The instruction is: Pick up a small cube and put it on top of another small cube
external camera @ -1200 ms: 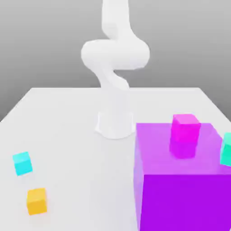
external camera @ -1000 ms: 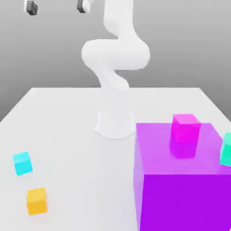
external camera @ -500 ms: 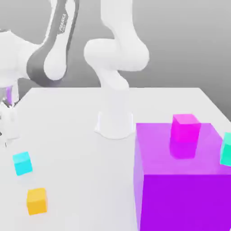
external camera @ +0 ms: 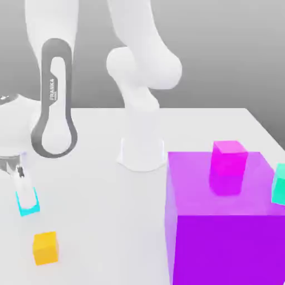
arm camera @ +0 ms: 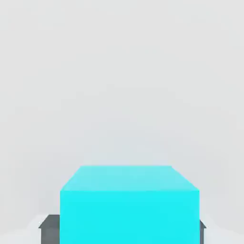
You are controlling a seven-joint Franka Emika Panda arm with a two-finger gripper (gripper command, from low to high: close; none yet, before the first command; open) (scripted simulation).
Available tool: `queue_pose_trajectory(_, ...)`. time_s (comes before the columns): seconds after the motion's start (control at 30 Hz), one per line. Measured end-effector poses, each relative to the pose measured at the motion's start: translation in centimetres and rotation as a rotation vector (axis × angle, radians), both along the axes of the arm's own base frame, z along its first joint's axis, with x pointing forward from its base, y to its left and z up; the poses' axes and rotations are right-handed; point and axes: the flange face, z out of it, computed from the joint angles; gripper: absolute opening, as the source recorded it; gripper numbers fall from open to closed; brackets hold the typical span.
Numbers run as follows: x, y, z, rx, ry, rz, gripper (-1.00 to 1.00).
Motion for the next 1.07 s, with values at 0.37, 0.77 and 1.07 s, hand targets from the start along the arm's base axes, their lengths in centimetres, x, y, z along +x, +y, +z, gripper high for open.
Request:
queue_pose_trajectory(0.37, 12.7, 11.3, 12.9, 0.035, -0.037, 0.226, -1.0)
queue_pose_trajectory(0.77, 16.9, 39.9, 28.7, 0.039, -0.022, 0.567, -1.0)
queue_pose_trajectory(1.07, 13.4, 49.1, 26.8, 0.007, -0.002, 0.682, 1.0)
